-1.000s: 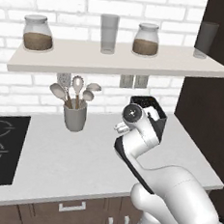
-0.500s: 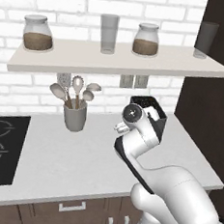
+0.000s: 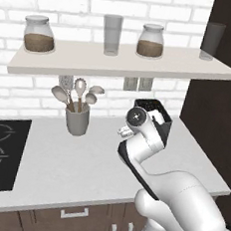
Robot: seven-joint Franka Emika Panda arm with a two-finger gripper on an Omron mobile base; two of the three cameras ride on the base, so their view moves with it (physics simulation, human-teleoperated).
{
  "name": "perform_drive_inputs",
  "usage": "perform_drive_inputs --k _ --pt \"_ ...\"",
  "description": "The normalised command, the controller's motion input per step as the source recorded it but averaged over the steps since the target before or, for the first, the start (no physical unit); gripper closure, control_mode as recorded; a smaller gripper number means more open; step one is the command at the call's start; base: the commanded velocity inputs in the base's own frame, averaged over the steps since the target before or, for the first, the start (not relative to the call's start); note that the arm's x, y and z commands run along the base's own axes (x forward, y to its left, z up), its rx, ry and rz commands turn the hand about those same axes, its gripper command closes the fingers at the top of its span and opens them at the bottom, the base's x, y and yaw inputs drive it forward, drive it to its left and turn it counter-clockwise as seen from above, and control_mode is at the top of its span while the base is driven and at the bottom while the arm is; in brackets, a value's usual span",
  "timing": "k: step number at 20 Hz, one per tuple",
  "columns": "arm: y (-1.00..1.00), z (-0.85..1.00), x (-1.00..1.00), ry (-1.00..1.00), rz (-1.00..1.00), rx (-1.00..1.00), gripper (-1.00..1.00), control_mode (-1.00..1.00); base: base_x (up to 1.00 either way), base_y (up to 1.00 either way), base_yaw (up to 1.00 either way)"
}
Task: Start the toaster. Once the lever pops up, take the bread to the plate on the dining counter.
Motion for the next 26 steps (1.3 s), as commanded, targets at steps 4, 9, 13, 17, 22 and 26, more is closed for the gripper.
perform_drive_inputs --k 4,9,13,17,22,26 --pt "0.00 0.00 0.00 0.00 0.00 0.00 -1.00 -1.00 0.00 0.00 0.00" --pt "0.00 0.00 0.00 0.00 0.00 0.00 -1.00 -1.00 0.00 0.00 0.00" --pt "0.00 0.00 0.00 0.00 0.00 0.00 -1.00 -1.00 0.00 0.00 0.00" --pt "0.00 0.00 0.00 0.00 0.00 0.00 -1.00 -1.00 0.00 0.00 0.00" --pt "0.00 0.00 0.00 0.00 0.00 0.00 -1.00 -1.00 0.00 0.00 0.00" --pt "0.00 0.00 0.00 0.00 0.00 0.00 -1.00 -1.00 0.00 0.00 0.00"
